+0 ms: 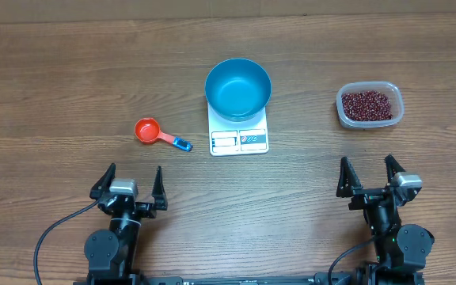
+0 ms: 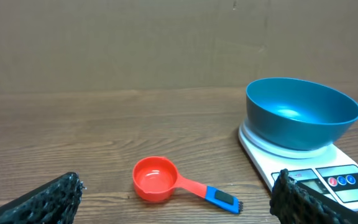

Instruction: Scoop item into bowl and weigh 150g on scale

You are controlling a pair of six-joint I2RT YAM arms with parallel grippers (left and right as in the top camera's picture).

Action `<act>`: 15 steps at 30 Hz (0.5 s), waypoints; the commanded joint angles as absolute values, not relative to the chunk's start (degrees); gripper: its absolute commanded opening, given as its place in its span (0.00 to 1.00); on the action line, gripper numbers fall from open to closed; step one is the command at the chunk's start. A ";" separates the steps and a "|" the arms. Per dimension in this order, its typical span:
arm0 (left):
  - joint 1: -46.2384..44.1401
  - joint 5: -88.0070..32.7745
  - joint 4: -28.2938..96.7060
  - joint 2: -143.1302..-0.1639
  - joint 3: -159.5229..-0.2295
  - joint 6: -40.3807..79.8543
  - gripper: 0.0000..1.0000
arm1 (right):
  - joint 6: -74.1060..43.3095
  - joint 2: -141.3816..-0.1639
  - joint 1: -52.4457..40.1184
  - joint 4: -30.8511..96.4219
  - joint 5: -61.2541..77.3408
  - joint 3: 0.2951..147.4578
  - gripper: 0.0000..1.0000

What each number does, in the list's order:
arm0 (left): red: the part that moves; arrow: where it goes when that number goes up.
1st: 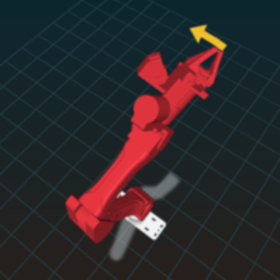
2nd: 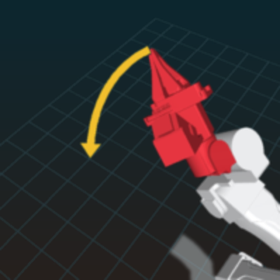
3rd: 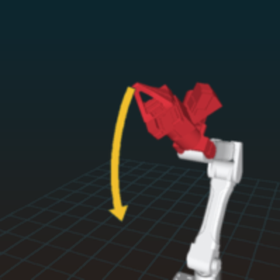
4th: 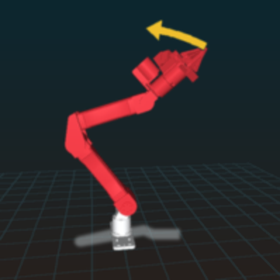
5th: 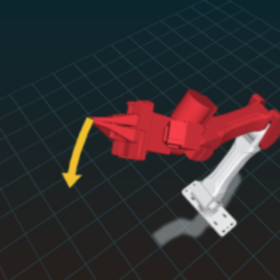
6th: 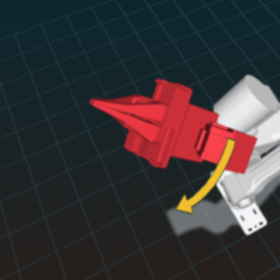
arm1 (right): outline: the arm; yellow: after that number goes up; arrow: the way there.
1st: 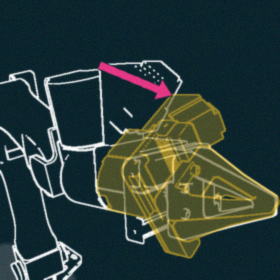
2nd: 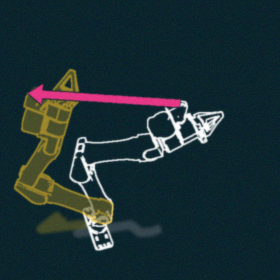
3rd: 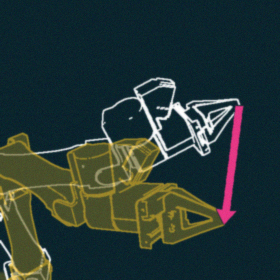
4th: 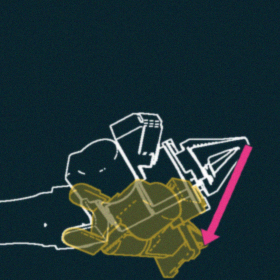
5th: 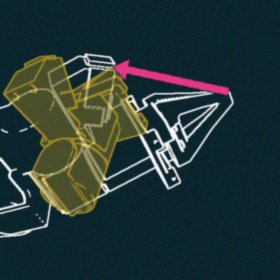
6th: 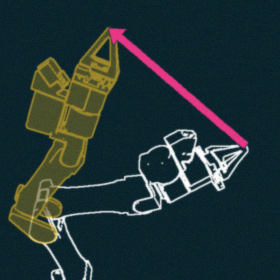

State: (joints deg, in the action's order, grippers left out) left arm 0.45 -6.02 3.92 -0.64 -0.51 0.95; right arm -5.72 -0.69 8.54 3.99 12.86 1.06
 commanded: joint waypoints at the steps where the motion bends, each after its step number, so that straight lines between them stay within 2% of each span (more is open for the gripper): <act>1: 0.62 -8.84 4.10 -0.27 -2.42 0.93 0.99 | -5.52 -0.19 8.25 3.64 12.47 0.47 1.00; 15: 0.62 -6.13 17.43 -0.27 -18.00 4.56 1.00 | -5.54 -0.19 8.25 3.64 12.47 0.47 1.00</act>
